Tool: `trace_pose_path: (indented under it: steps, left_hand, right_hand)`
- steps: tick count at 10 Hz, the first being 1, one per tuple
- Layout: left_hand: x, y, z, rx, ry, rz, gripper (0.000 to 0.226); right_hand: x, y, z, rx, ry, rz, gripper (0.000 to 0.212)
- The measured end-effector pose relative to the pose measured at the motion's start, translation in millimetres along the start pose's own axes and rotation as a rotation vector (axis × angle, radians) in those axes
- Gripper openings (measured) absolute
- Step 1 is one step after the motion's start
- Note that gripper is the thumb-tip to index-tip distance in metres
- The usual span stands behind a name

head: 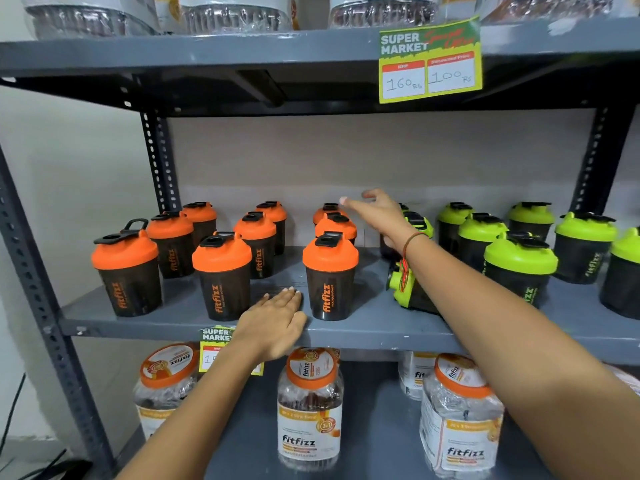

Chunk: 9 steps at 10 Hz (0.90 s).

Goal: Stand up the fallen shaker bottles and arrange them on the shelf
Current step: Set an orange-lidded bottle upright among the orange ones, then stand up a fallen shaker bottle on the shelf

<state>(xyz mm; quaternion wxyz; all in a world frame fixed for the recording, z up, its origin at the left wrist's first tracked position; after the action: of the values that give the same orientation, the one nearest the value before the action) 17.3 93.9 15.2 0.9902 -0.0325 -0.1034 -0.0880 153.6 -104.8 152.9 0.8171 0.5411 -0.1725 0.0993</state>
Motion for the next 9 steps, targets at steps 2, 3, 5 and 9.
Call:
trace_pose_path:
  steps: [2, 3, 5, 9]
  left_hand:
    - [0.9, -0.5, -1.4, 0.008, 0.018, -0.002, 0.059]
    - [1.5, 0.1, -2.5, 0.014, 0.019, -0.001, 0.060]
    - [1.8, 0.2, -2.3, 0.012, 0.026, -0.008, 0.060]
    - [0.8, -0.3, -1.2, 0.019, 0.023, -0.016, 0.060]
  right_hand:
    - [-38.9, 35.0, 60.7, -0.231, -0.022, 0.274, 0.042]
    - [-74.1, 32.1, 62.8, -0.653, 0.183, 0.314, 0.072]
    - [-117.4, -13.4, 59.2, -1.160, 0.366, 0.099, 0.110]
    - [-109.3, -21.1, 74.5, -0.840, 0.234, 0.136, 0.087]
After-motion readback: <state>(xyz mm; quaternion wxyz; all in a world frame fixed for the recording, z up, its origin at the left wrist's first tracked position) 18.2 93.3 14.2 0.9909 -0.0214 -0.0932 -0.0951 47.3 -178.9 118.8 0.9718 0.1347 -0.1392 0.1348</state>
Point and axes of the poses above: each hand's wrist, its own x-axis towards the middle knuckle, its own z-axis out of the back of the hand, y = z × x, the point moved 6 cm from there along x, towards the middle knuckle, and after that the axes turned 3 degrees about x, right-handed, at the moved point
